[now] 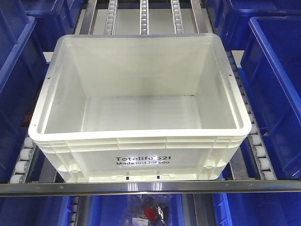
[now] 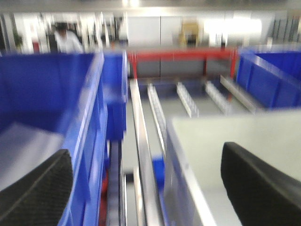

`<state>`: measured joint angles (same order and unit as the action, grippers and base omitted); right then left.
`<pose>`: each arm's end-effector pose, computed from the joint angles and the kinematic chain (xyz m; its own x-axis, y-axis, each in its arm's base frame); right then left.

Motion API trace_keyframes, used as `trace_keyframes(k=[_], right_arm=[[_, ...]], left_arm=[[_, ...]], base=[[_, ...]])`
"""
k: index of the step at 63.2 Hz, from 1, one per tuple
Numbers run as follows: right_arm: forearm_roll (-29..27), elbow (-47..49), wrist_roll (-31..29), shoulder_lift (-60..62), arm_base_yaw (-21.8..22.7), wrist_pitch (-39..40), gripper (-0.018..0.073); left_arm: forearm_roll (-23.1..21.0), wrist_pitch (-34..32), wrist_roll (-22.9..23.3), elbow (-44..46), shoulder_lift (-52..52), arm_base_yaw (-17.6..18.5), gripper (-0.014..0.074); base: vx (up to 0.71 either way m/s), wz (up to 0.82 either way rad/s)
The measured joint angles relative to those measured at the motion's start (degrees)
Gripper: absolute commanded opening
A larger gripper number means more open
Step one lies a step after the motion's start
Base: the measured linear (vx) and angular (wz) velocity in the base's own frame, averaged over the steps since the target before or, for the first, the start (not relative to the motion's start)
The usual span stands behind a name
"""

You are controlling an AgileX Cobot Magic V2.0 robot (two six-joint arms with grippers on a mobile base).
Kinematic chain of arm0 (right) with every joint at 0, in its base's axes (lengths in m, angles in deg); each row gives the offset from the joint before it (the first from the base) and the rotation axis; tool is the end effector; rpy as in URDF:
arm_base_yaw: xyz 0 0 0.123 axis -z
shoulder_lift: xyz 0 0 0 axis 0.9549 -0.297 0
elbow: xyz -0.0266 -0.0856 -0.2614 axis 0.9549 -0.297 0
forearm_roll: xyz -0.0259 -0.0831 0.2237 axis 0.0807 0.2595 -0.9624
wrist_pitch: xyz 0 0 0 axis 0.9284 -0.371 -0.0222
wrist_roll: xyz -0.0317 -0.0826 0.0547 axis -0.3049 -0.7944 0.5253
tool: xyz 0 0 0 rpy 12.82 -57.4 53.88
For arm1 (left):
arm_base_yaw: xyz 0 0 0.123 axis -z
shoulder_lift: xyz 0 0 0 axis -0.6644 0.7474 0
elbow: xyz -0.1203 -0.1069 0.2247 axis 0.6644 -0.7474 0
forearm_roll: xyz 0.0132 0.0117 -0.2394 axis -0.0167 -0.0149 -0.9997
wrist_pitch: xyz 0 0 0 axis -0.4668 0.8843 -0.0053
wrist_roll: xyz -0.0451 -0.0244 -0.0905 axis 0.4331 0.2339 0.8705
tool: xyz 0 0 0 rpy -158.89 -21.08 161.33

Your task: Move bin from left to right shelf

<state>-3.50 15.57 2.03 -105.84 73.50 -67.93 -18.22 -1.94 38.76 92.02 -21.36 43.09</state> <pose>0.0996 -0.0022 0.3487 -0.1723 -0.0956 -0.9804 0.0053 0.9952 -0.0980 0.0846 -0.0057 0.3773 -0.0725 -0.0029 -0.9974 0.0589 0.9982 -0.0071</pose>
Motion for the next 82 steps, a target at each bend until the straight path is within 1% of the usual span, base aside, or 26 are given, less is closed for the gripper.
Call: trace_keyframes(k=[9, 14, 18, 23, 27, 32, 37, 40, 46, 56, 67, 72, 82], right_arm=[[-2.0, 7.2, 0.0, -8.1, 0.0, -9.5, 0.0568], [-4.6, 10.4, 0.0, -12.2, 0.0, -13.4, 0.0552], [-5.8, 12.1, -0.3, -15.0, -1.4, -15.5, 0.0553], [-5.6, 13.7, -1.1, -17.9, -6.4, -17.4, 0.0554], [-3.7, 14.5, -1.0, -20.0, -11.5, -18.4, 0.0564], [0.5, 16.1, 2.1, -23.4, -16.7, -19.7, 0.0596], [4.1, 18.1, 6.1, -27.4, -18.9, -20.7, 0.0634], [5.4, 19.6, 7.9, -30.4, -19.3, -21.1, 0.0648], [6.0, 22.5, 10.8, -35.9, -19.4, -21.2, 0.0655], [6.3, 28.4, 15.3, -45.5, -19.4, -23.0, 0.0647], [7.8, 34.8, 18.7, -54.3, -19.4, -25.1, 0.0622], [8.2, 38.4, 19.7, -58.2, -19.4, -25.8, 0.0603], [8.2, 43.4, 20.2, -63.3, -18.9, -26.6, 0.0576]], left_arm=[[-0.1, 11.5, -3.7, 8.0, 10.2, 0.2, 0.0582], [-0.9, 15.3, -4.2, 10.9, 15.1, 1.1, 0.0577], [-1.5, 16.7, -4.5, 12.0, 18.1, 2.7, 0.0577], [-2.0, 17.3, -5.2, 12.3, 20.6, 6.0, 0.0577], [-2.2, 17.8, -6.3, 12.3, 22.3, 8.9, 0.0577], [-2.4, 18.2, -7.1, 12.8, 24.9, 11.5, 0.0578], [-2.4, 19.0, -7.1, 14.5, 28.4, 12.1, 0.0579], [-1.9, 19.5, -6.2, 16.0, 31.4, 12.1, 0.058], [-0.2, 20.3, -3.8, 18.9, 37.5, 12.2, 0.058], [3.3, 20.5, 0.5, 24.4, 47.7, 12.2, 0.058], [6.2, 20.5, 5.3, 28.6, 55.3, 12.2, 0.058], [6.9, 20.5, 7.9, 30.8, 58.0, 12.2, 0.058], [7.4, 20.3, 10.2, 34.2, 61.9, 12.2, 0.058]], base=[[0.0, 0.0], [0.0, 0.0], [0.0, 0.0], [0.0, 0.0], [0.0, 0.0], [0.0, 0.0], [0.0, 0.0], [0.0, 0.0], [0.0, 0.0], [0.0, 0.0], [0.0, 0.0], [0.0, 0.0], [0.0, 0.0]])
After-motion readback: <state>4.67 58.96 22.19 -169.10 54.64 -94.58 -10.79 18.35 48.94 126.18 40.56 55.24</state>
